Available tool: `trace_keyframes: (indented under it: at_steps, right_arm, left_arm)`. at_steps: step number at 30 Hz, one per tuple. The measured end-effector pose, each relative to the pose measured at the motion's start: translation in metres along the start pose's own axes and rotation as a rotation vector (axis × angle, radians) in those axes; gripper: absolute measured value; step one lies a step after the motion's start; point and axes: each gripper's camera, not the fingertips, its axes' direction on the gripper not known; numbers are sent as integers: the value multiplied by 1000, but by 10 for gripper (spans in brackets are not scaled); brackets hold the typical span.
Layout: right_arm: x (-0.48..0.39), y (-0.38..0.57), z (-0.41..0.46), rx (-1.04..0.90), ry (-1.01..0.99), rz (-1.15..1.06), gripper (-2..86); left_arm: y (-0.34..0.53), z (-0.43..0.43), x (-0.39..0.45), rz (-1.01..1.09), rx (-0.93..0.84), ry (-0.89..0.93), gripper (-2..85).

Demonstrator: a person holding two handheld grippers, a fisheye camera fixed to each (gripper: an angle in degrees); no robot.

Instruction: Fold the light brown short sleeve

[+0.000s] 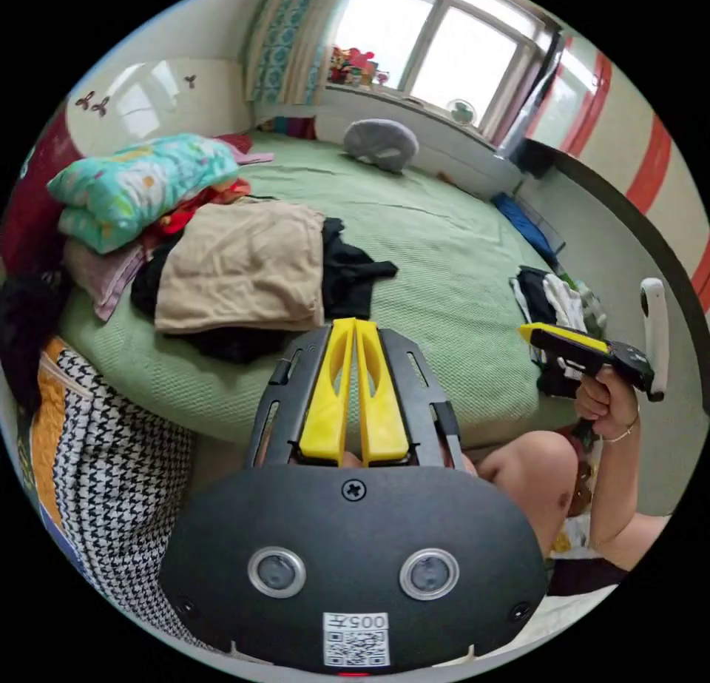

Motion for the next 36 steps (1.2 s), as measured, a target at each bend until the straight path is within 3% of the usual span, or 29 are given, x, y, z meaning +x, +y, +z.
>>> trace_keyframes:
  at_steps: [5, 8, 10, 15, 19, 23, 28, 36]
  right_arm:
    - [-31, -50, 61, -37, 30, -32, -13]
    - [-41, -51, 94, -189, 56, -116, -13]
    - [-41, -56, 98, -164, 72, -104, -12]
    - [-42, -84, 127, -253, -97, -19, -10]
    - [-70, -100, 133, -245, -52, -62, -9]
    - [-110, -118, 143, -260, -63, -131, -9]
    - [-149, -136, 151, -247, -18, -174, -9]
    - [-187, -160, 181, -317, 83, -166, -11]
  left_arm:
    - [-24, 15, -34, -1, 97, -228, -4]
    - [-35, 42, -53, 13, 91, -216, -3]
    - [-37, 61, -66, -13, 68, -183, -3]
    - [-40, 82, -89, 42, 50, -201, -2]
    - [-50, 85, -108, 17, -23, -177, -2]
    - [-61, 93, -113, 42, -107, -274, -1]
    - [-60, 92, -134, -33, -82, -252, -2]
    - [-66, 90, -154, 21, -123, -272, -5]
